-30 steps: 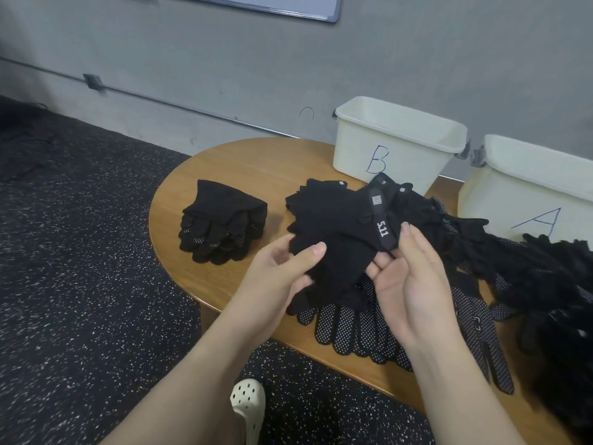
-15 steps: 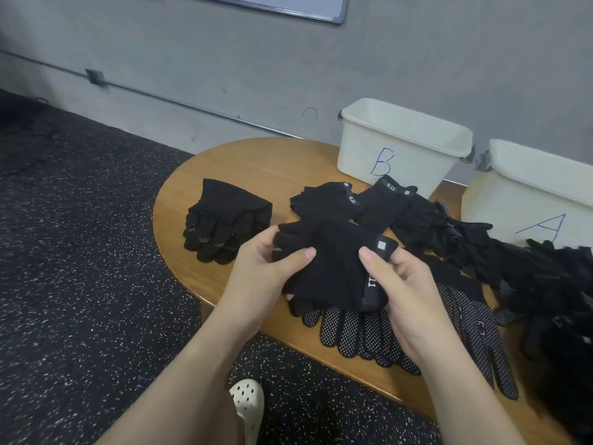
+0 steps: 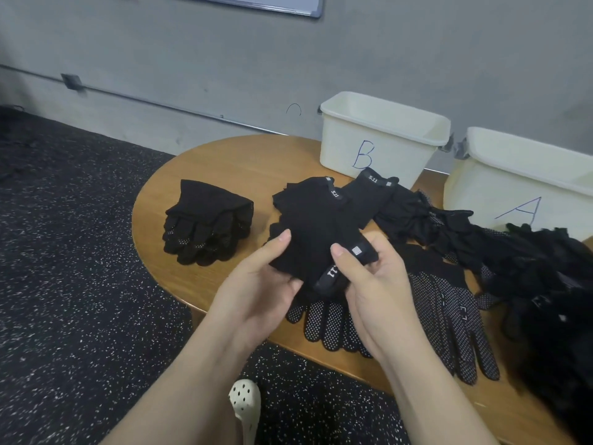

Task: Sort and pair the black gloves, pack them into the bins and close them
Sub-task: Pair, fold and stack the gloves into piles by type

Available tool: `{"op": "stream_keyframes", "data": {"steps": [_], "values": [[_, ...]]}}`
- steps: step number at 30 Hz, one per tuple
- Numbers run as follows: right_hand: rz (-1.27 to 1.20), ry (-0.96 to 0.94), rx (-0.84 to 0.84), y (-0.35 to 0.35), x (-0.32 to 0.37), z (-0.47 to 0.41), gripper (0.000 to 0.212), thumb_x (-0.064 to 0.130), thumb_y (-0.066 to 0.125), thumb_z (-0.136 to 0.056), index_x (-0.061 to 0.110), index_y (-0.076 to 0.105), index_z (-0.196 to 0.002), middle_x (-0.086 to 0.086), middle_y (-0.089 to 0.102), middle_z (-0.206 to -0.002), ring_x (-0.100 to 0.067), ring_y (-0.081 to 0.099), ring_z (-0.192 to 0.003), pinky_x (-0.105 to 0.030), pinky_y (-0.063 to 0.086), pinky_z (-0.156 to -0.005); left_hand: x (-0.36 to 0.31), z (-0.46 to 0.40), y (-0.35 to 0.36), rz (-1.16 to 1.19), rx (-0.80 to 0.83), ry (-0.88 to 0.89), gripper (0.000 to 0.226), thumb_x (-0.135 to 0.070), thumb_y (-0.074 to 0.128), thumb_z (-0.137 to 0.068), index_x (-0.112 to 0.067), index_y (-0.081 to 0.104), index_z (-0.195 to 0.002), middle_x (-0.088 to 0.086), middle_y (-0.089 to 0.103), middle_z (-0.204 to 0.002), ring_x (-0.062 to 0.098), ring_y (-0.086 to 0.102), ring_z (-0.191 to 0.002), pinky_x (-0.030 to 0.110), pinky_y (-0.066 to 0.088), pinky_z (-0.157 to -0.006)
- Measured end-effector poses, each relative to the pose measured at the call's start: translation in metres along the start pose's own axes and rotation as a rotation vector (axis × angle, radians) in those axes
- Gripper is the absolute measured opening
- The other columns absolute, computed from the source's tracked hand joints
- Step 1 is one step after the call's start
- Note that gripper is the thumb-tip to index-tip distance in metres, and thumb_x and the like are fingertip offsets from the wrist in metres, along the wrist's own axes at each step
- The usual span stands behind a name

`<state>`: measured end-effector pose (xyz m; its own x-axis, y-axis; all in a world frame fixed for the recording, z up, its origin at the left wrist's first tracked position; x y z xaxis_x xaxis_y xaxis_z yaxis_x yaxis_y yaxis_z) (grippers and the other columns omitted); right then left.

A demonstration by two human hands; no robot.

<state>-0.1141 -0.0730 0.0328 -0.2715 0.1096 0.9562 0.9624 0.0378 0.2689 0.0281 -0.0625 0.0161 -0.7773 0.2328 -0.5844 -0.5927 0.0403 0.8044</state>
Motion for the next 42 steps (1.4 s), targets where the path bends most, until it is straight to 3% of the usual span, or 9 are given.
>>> {"op": "stream_keyframes", "data": {"steps": [2, 7, 11, 18, 21, 24, 29, 37, 42], "values": [[0.069, -0.008, 0.031, 0.002, 0.001, -0.001, 0.029, 0.025, 0.078, -0.083, 0.008, 0.064, -0.101, -0.023, 0.071, -0.105, -0.044, 0.068, -0.105, -0.056, 0.056, -0.094, -0.006, -0.001, -0.003, -0.044, 0.005, 0.034, 0.045, -0.016, 0.054, -0.103, -0.001, 0.053, -0.146, 0.018, 0.060, -0.145, 0.031, 0.057, -0.136, 0.043, 0.037, -0.119], [0.158, 0.254, 0.327, 0.000, 0.004, -0.001, 0.054, 0.040, 0.078, -0.084, 0.017, 0.064, -0.131, -0.009, 0.077, -0.112, -0.022, 0.074, -0.101, -0.027, 0.056, -0.083, -0.023, 0.002, -0.012, -0.321, -0.132, 0.240, 0.040, -0.009, 0.064, -0.095, -0.001, 0.059, -0.134, 0.018, 0.071, -0.129, 0.034, 0.068, -0.120, 0.041, 0.059, -0.095], [0.224, 0.384, 0.390, -0.002, 0.000, 0.001, 0.073, 0.047, 0.083, -0.078, 0.014, 0.058, -0.138, -0.016, 0.075, -0.112, -0.024, 0.070, -0.087, -0.032, 0.056, -0.076, -0.022, 0.005, -0.012, -0.513, -0.081, 0.212, 0.023, -0.015, 0.072, -0.091, -0.011, 0.068, -0.113, 0.017, 0.075, -0.115, 0.033, 0.074, -0.103, 0.036, 0.061, -0.077], [0.291, 0.263, 0.388, 0.002, 0.003, -0.002, 0.052, 0.051, 0.083, -0.070, 0.007, 0.069, -0.095, -0.027, 0.066, -0.092, -0.030, 0.067, -0.083, -0.036, 0.054, -0.069, -0.021, 0.006, -0.012, -0.710, -0.024, 0.283, 0.010, -0.013, 0.072, -0.094, -0.015, 0.073, -0.103, 0.010, 0.077, -0.102, 0.024, 0.074, -0.094, 0.030, 0.058, -0.075], [0.382, 0.213, 0.406, 0.001, 0.004, -0.003, 0.034, 0.056, 0.078, -0.074, 0.024, 0.067, -0.071, -0.005, 0.057, -0.067, -0.014, 0.062, -0.072, -0.031, 0.054, -0.072, -0.023, 0.008, -0.012, -0.756, -0.038, 0.322, 0.007, -0.012, 0.072, -0.095, -0.014, 0.071, -0.102, 0.010, 0.077, -0.099, 0.023, 0.074, -0.091, 0.031, 0.059, -0.074], [0.359, 0.224, 0.458, 0.003, -0.001, -0.001, 0.020, 0.040, 0.073, -0.088, 0.023, 0.077, -0.096, -0.001, 0.070, -0.076, -0.022, 0.070, -0.081, -0.048, 0.060, -0.085, -0.027, 0.007, -0.012, -0.744, -0.080, 0.350, 0.031, -0.018, 0.077, -0.086, -0.018, 0.068, -0.116, 0.007, 0.076, -0.108, 0.024, 0.074, -0.100, 0.037, 0.062, -0.080], [0.262, 0.098, 0.379, 0.009, 0.008, -0.007, 0.019, 0.021, 0.062, -0.099, 0.029, 0.073, -0.113, -0.016, 0.076, -0.080, -0.026, 0.072, -0.062, -0.027, 0.053, -0.048, -0.030, 0.002, -0.025, -0.514, -0.149, 0.255, 0.074, -0.021, 0.079, -0.079, -0.024, 0.050, -0.147, 0.005, 0.074, -0.125, 0.025, 0.072, -0.114, 0.035, 0.062, -0.087], [0.239, 0.058, 0.312, 0.001, 0.013, -0.015, 0.021, 0.029, 0.061, -0.098, 0.039, 0.067, -0.116, -0.016, 0.075, -0.081, -0.032, 0.072, -0.061, -0.027, 0.051, -0.045, -0.036, 0.004, -0.031, -0.752, -0.188, 0.355, 0.042, -0.022, 0.076, -0.087, -0.027, 0.070, -0.128, -0.001, 0.075, -0.123, 0.017, 0.068, -0.121, 0.043, 0.051, -0.104], [0.394, 0.124, 0.248, -0.010, 0.003, -0.021, 0.015, 0.030, 0.062, -0.099, 0.025, 0.065, -0.114, -0.019, 0.073, -0.070, -0.034, 0.068, -0.054, -0.030, 0.050, -0.048, -0.044, 0.004, -0.030, -0.903, -0.229, 0.461, 0.039, -0.002, 0.068, -0.096, -0.032, 0.075, -0.119, -0.014, 0.076, -0.116, 0.004, 0.070, -0.112, 0.017, 0.056, -0.090]]}}
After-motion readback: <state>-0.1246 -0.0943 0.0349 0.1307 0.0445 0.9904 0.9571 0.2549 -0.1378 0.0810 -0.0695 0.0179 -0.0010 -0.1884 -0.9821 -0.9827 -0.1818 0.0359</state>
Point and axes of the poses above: each hand's wrist, its own z-axis away from the middle knuckle, its own y-axis out of the palm, x = y × z, the point moved 6 cm from there along -z, towards the middle knuckle
